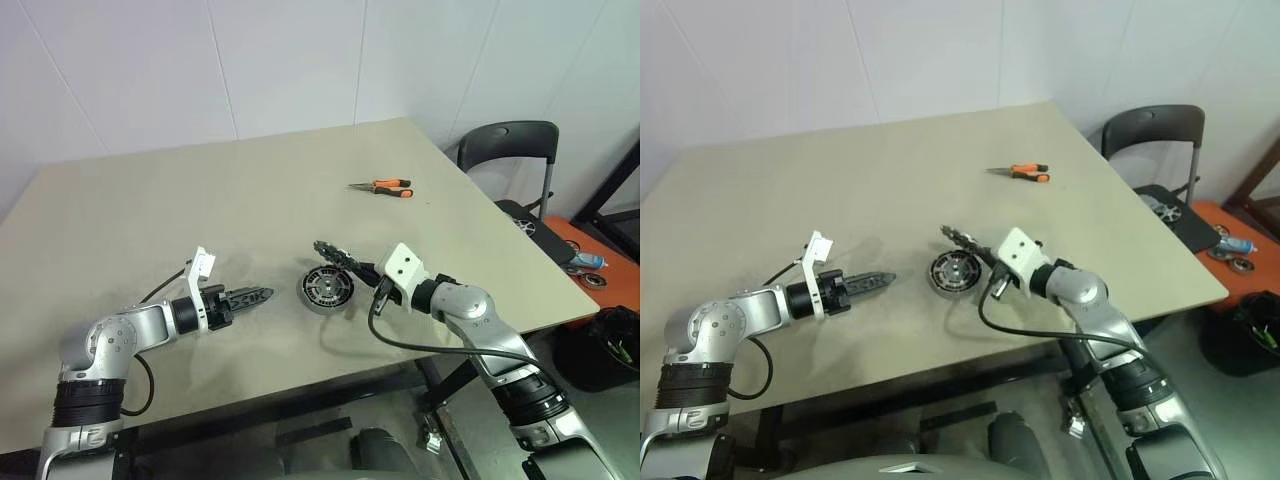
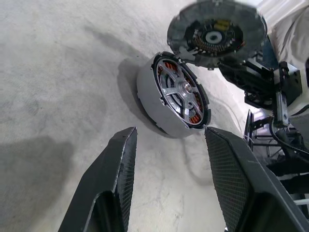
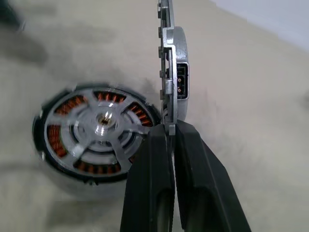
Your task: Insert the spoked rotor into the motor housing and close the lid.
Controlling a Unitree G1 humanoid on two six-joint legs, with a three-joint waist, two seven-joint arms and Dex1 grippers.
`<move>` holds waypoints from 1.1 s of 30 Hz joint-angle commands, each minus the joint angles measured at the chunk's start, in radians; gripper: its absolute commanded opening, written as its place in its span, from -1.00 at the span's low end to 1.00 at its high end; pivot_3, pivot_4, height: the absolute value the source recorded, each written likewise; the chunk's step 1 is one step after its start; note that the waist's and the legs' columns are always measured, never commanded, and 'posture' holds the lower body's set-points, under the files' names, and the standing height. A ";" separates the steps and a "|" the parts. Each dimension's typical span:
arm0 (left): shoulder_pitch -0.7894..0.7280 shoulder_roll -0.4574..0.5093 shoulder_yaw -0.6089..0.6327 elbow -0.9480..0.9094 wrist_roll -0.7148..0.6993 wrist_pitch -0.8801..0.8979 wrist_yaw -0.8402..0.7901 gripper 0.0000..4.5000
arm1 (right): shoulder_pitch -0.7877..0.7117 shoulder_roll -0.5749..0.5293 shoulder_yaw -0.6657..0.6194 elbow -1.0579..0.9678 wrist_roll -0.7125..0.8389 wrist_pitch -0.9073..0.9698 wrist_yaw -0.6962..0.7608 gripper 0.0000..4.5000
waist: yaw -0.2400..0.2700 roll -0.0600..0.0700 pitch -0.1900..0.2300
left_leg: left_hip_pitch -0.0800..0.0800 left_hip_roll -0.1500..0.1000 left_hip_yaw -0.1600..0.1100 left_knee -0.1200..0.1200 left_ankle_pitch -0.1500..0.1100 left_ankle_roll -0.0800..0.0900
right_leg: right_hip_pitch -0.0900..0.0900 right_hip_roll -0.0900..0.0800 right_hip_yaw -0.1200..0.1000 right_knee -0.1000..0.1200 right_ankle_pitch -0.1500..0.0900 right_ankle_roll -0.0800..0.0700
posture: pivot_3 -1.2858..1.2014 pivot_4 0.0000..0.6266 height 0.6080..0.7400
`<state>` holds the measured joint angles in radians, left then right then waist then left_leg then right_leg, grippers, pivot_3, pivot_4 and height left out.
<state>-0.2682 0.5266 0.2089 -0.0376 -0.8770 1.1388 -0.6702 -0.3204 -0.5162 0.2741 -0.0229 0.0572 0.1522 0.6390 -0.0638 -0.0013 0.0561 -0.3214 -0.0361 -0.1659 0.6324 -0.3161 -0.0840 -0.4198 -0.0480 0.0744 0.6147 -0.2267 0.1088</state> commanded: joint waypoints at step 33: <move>-0.006 0.004 0.012 0.009 0.019 -0.027 -0.026 0.06 | -0.064 -0.057 -0.226 -0.216 0.542 0.762 0.357 -0.37 | 0.024 -0.008 -0.003 | 0.014 0.000 -0.001 -0.001 0.000 0.000 | 0.016 0.000 -0.001 -0.001 -0.004 0.001 | 0.03 -1.00 1.00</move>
<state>-0.2683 0.5211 0.2116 -0.0216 -0.8574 1.1282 -0.6795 -0.3626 -0.5712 0.0778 -0.2052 0.5489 0.8747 0.9986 -0.0397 -0.0097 0.0526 -0.3077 -0.0359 -0.1668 0.6319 -0.3163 -0.0837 -0.4043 -0.0479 0.0737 0.6131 -0.2311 0.1096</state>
